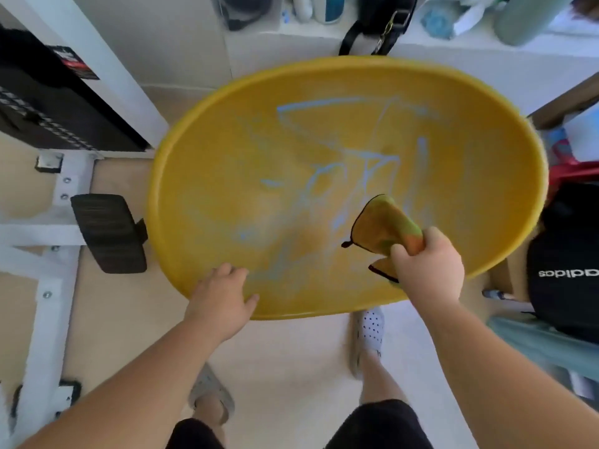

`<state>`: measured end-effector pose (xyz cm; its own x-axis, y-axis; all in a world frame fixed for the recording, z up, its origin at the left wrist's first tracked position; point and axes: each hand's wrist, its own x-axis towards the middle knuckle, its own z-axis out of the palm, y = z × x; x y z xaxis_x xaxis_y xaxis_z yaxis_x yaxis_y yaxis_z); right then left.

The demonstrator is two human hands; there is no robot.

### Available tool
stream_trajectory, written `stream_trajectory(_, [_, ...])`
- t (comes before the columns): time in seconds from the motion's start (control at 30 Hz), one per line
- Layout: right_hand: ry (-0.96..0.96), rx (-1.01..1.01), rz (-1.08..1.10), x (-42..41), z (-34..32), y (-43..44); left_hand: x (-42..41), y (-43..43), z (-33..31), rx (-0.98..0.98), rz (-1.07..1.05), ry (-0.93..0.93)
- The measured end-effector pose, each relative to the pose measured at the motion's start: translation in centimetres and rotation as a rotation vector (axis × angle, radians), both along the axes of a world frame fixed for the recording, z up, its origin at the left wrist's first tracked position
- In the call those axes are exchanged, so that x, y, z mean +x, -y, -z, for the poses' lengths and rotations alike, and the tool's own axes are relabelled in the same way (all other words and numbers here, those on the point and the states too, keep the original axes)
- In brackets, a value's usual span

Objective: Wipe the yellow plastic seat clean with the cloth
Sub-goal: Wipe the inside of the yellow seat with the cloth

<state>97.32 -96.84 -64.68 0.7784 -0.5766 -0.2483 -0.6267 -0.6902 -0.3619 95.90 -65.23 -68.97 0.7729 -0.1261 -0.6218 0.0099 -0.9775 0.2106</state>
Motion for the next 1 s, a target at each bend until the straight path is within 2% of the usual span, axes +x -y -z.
stream_trajectory(0.07, [-0.016, -0.123, -0.105, -1.0, 2.3, -2.3, 0.5, -1.3, 2.1, 0.048, 0.15, 0.048])
stream_trajectory(0.13, [-0.114, -0.193, -0.277, -2.0, 6.2, -5.0, 0.8, -2.7, 4.1, 0.082, 0.263, 0.119])
stream_trajectory(0.27, [-0.613, -0.191, -0.598, -4.2, 15.7, -10.2, 0.2, -5.3, 8.6, 0.118, 0.424, 0.228])
stream_trajectory(0.3, [-0.639, -0.183, -0.617, -4.7, 17.5, -11.0, -0.1, -5.6, 9.7, 0.12, 0.462, 0.256])
stream_trajectory(0.43, [-0.386, -0.11, -0.551, -5.2, 23.4, -10.8, -1.5, -4.6, 12.6, 0.182, 0.56, 0.269])
stream_trajectory(0.57, [-0.43, -0.059, -0.657, -3.5, 27.9, -10.1, -2.5, -3.0, 14.6, 0.223, 0.506, 0.308])
stream_trajectory(0.67, [-0.436, -0.114, -0.695, -3.6, 31.0, -9.7, -2.4, -2.8, 15.6, 0.296, 0.511, 0.383])
stream_trajectory(0.8, [-0.313, -0.239, -0.7, -0.8, 34.3, -8.7, -2.2, -2.5, 16.5, 0.4, 0.504, 0.439])
stream_trajectory(0.9, [-0.233, -0.26, -0.689, 3.8, 35.6, -9.4, -2.2, -2.5, 16.8, 0.482, 0.487, 0.481])
stream_trajectory(1.0, [-0.199, -0.233, -0.743, 4.2, 35.6, -11.5, -2.5, -2.3, 16.7, 0.525, 0.451, 0.489])
